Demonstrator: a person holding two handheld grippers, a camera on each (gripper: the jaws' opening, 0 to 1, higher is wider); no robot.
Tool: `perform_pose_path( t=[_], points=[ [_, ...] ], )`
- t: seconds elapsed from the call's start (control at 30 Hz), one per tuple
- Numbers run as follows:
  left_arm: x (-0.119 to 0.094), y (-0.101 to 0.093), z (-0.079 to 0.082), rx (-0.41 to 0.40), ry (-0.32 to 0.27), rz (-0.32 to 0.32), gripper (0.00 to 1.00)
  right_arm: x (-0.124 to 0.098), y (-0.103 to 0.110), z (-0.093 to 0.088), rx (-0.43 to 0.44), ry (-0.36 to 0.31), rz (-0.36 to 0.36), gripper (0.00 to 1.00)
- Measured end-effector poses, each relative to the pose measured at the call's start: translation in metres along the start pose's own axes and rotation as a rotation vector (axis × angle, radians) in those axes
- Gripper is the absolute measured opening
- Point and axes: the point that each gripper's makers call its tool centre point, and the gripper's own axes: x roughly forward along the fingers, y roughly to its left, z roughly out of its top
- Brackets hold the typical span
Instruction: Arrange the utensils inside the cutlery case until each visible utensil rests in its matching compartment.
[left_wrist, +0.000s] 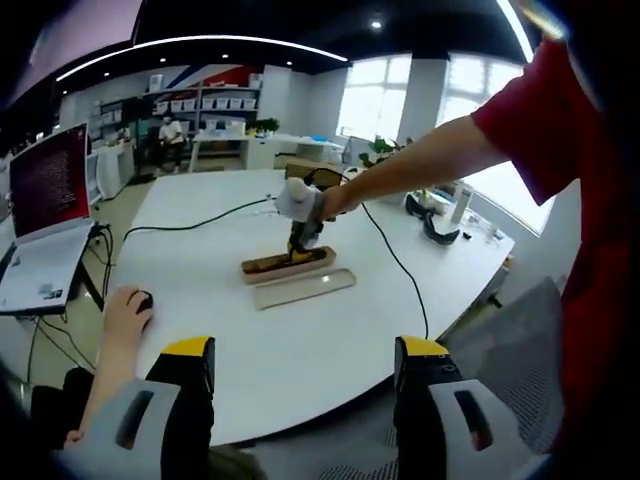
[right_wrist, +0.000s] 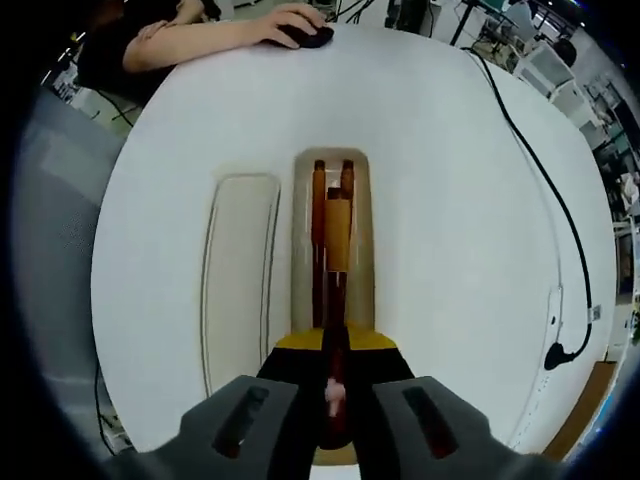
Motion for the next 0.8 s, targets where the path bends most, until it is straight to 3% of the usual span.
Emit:
perform_pose_path(
  t=[0.07,0.13,0.2,0.27,0.37,0.57,0.7,0.8],
  points=[
    [-0.001,0.001,-0.001,-0.006,0.004,0.004,0.75,-0.001,0.010,0.003,0.043,-0.025,0.035,0.03],
    [-0.002,-0.002,-0.001,-0.019,0.001,-0.010,0.75,-0.002,0.008,0.000,0.055,-0.010,0.001,0.09],
    [-0.002,-0.005,0.003,-0.016,-0.018,-0.022,0.75,-0.004,0.011,0.001,0.024,-0.024,-0.004,0.08],
    [-0.002,-0.006,0.003,-0.002,-0.013,-0.025,0.75,-0.010,0.001,0.001,0.047,-0.028,-0.057,0.10],
    [-0.003,-0.005,0.008,0.001,-0.029,-0.030,0.75,-0.021,0.001,0.003,0.105,-0.049,-0.035,0.11],
    [-0.007,-0.004,0.010,0.013,-0.036,-0.039,0.76,-0.042,-0.010,0.003,0.135,-0.070,-0.083,0.12],
    [-0.009,-0.011,0.007,0.019,-0.024,-0.081,0.76,-0.052,-0.007,0.007,0.163,-0.123,-0.134,0.13],
    [-0.010,-0.014,0.008,0.049,-0.018,-0.096,0.76,-0.053,0.006,0.005,0.232,-0.170,-0.135,0.22]
  ],
)
